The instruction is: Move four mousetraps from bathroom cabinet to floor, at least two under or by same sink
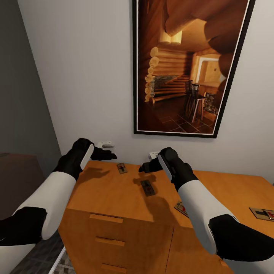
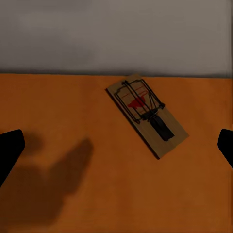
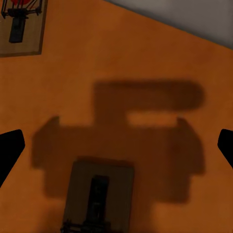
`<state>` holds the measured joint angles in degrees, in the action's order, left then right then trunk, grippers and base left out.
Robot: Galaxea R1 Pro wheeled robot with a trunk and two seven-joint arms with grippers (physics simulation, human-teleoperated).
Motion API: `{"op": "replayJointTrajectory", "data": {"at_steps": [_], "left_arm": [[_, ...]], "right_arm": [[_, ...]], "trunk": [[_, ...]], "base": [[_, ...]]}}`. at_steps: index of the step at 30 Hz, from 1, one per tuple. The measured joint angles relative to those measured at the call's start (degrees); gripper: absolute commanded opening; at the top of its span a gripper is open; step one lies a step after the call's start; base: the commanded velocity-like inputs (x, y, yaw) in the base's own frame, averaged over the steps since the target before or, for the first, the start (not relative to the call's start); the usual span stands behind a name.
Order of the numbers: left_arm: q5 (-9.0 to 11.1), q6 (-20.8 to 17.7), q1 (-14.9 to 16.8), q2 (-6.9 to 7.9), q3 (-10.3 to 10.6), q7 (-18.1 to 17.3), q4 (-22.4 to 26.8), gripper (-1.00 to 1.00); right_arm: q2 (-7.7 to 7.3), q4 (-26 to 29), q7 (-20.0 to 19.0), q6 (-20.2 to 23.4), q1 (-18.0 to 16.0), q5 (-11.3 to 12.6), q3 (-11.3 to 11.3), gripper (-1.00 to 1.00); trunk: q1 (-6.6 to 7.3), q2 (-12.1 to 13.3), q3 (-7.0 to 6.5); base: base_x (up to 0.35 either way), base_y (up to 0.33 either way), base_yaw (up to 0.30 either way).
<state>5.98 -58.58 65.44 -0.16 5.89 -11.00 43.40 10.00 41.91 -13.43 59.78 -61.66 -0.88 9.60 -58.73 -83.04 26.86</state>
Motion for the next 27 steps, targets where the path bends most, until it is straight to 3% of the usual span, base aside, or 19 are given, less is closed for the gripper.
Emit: {"op": "replayJointTrajectory", "data": {"at_steps": [12,19,27], "left_arm": [[0.1,0.0,0.0,-1.21,0.0,0.2,0.1,1.0],[0.0,0.0,0.0,-2.38,0.1,0.2,0.1,1.0],[0.0,0.0,0.0,-2.54,0.0,0.2,0.1,1.0]], "right_arm": [[0.0,0.1,0.0,0.0,0.0,-0.1,-0.1,1.0],[0.0,0.1,0.0,0.0,0.0,-0.1,-0.1,1.0],[0.0,0.1,0.1,0.0,0.0,-0.1,0.0,1.0]], "trunk": [[0.0,0.0,0.0],[1.53,2.8,-1.25],[3.29,6.0,-2.69]], "base": [[0.0,0.0,0.0],[0.0,0.0,0.0],[0.0,0.0,0.0]]}}
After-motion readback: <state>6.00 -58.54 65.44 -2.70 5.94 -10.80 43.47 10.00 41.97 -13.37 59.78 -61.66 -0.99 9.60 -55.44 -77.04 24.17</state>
